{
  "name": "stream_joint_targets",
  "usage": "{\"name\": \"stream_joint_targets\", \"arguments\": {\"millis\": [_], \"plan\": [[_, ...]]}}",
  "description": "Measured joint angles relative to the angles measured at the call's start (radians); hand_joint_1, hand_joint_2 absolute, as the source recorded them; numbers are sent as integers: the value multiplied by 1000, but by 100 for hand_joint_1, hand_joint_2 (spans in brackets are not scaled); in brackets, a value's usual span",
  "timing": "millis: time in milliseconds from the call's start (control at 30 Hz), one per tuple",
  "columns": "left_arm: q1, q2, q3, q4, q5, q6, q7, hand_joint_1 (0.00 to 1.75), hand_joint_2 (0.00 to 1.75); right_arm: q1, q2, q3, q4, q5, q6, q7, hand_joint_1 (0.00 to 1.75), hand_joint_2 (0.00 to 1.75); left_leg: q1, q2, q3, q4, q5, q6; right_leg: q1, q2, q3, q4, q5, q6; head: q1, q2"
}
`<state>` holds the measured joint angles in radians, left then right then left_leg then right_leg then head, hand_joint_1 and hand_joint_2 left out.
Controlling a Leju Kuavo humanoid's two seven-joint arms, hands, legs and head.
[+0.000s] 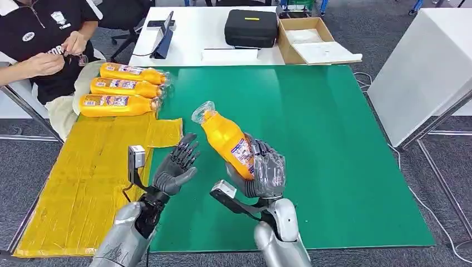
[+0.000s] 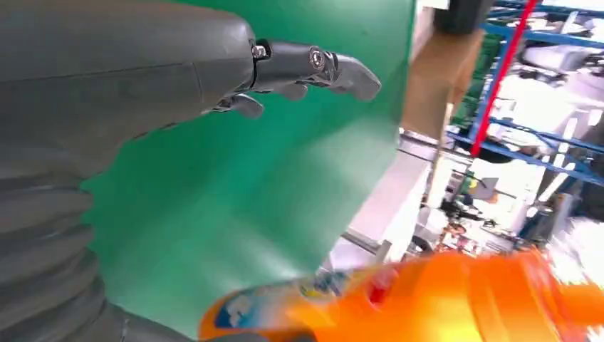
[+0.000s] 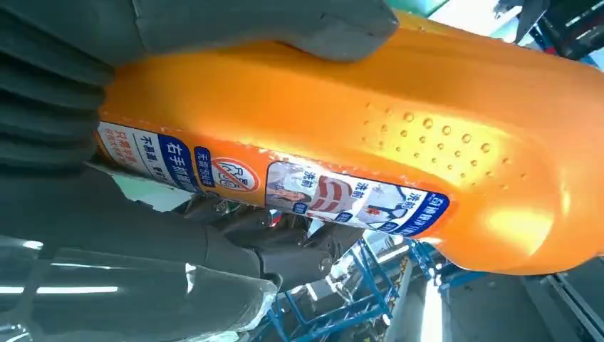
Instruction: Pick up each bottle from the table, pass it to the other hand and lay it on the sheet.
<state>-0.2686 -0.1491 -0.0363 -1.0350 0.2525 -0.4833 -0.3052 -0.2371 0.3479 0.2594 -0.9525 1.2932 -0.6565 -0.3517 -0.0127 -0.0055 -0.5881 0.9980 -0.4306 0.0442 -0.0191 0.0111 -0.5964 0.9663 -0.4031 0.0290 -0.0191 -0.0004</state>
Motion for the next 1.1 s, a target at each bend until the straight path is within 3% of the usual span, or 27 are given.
{"name": "stream_joint_targets", "arguments": {"millis": [467, 1100], "plan": [[58, -37, -96, -196, -25, 96, 0, 0, 175, -2, 1, 0, 10, -16, 0, -30, 175, 175, 0, 0, 0, 0, 0, 0, 0, 0, 0, 0, 0, 0, 0, 0], [58, -48, -138, -226, 8, 150, 26, 0, 175, -29, -2, 104, 60, -46, 0, 6, 175, 175, 0, 0, 0, 0, 0, 0, 0, 0, 0, 0, 0, 0, 1, 0]]}}
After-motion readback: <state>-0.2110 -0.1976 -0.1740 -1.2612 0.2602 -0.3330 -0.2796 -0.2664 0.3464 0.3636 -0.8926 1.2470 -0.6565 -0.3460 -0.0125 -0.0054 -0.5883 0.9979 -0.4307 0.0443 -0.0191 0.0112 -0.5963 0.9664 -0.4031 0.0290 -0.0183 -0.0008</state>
